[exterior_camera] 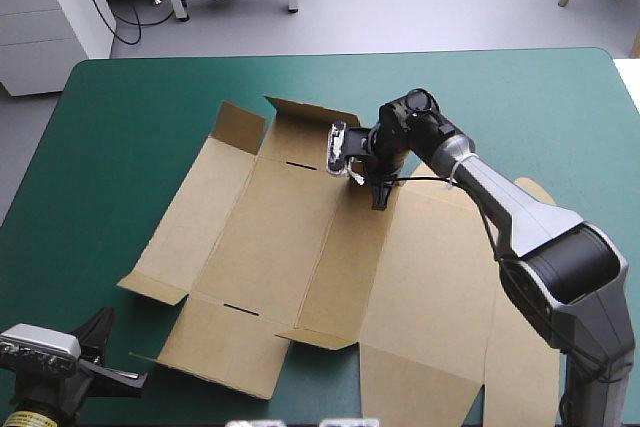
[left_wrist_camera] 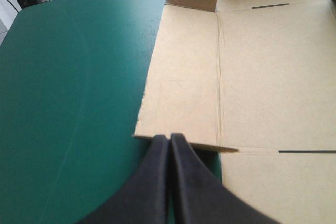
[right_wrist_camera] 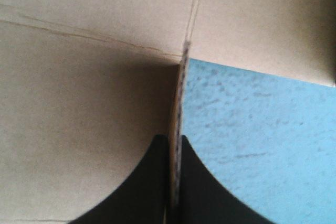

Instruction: Fold the box

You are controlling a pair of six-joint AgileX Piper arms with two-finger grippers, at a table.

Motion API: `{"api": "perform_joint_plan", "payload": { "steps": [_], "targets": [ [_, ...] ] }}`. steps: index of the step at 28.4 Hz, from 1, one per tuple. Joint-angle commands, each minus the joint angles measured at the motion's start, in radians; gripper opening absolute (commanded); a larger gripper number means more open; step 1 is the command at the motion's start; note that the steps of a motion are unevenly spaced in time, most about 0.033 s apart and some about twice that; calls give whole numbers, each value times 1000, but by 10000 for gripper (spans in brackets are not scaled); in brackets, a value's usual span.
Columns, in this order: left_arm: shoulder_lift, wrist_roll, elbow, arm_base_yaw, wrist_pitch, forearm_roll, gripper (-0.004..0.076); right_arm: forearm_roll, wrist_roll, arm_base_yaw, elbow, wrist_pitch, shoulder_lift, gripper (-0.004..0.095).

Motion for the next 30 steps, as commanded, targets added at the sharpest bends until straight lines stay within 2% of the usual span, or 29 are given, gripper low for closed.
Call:
{"api": "perform_joint_plan", "payload": {
  "steps": [1, 5, 13, 23, 24, 26, 28, 30],
  "targets": [
    [16, -9, -25, 0, -75, -1, -10, -22, -86, 11, -80, -45, -23, -20],
    [16, -9, -25, 0, -75, -1, -10, -15, -172, 15, -85, -45, -14, -20],
    [16, -9, -25, 0, -91, -1, -10, 56, -222, 46, -90, -81, -14, -20],
    [16, -16, -25, 0, -74, -14, -10, 58, -186, 61, -90, -107, -12, -3],
    [16, -16, -25, 0, -74, -8, -10, 65, -173, 61, -90, -112, -12, 17],
    [16, -16, -25, 0, -74, -8, -10, 92, -166, 61, -90, -119, -12, 123],
    [16, -16, -25, 0, -74, -6, -10, 107, -166, 61, -90, -122, -12, 289],
    [16, -16, -25, 0, -74, -6, -10, 108, -120, 61, -90, -141, -12, 532]
  ]
}}
